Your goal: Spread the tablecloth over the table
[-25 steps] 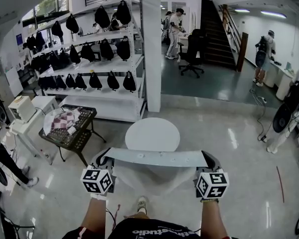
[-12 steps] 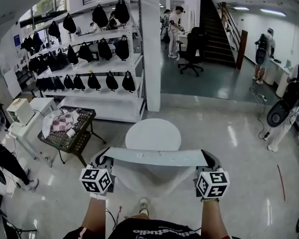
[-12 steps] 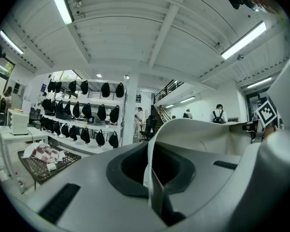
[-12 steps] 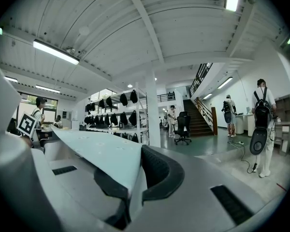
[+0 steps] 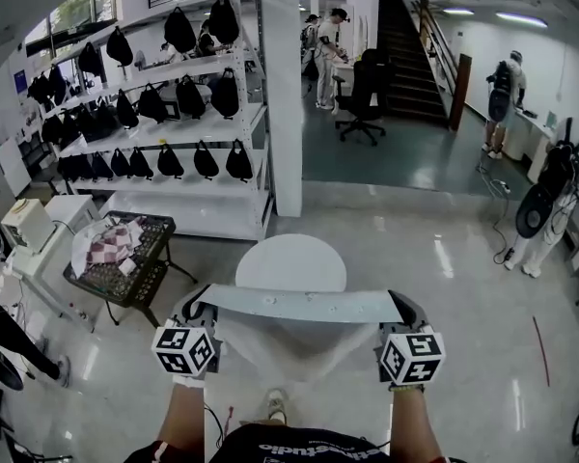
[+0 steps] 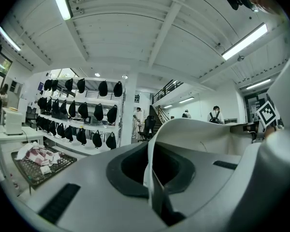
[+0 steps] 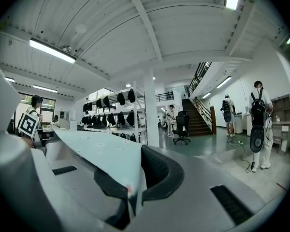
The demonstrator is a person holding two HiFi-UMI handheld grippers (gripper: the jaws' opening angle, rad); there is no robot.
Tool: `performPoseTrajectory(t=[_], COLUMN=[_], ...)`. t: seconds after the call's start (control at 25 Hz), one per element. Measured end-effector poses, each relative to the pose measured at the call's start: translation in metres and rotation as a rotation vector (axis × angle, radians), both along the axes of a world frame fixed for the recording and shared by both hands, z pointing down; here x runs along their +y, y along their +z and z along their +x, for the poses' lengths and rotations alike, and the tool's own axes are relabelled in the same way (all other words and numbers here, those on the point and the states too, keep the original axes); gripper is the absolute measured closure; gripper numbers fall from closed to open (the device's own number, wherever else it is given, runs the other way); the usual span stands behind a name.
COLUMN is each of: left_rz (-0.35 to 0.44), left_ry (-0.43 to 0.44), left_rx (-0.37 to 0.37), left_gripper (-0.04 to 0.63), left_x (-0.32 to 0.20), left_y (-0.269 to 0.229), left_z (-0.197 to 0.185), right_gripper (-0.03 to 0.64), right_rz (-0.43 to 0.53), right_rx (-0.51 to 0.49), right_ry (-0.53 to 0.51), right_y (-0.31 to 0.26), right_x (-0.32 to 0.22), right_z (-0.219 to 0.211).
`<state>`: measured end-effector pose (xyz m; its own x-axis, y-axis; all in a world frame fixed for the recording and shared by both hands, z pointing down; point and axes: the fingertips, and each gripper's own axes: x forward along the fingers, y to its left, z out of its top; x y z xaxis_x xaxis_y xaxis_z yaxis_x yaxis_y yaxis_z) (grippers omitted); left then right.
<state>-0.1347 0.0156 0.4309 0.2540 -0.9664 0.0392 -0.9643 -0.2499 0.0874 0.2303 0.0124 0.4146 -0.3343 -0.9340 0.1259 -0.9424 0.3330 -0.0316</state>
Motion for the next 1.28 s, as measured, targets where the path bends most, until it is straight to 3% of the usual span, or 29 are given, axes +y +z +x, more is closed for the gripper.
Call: performPoseTrajectory(t=[1.28], left_rz=[0.018], left_ry=[0.025], left_rx=[0.026], left_gripper=[0.577], left_x=[-0.189], left_y=[-0.012], left_z=[-0.064], right_gripper=[0.589], right_rz=[-0.014], right_rx=[0.048], right_ry=[0.012], right_y=[-0.011], right_x=[-0.182], right_z=[-0.063])
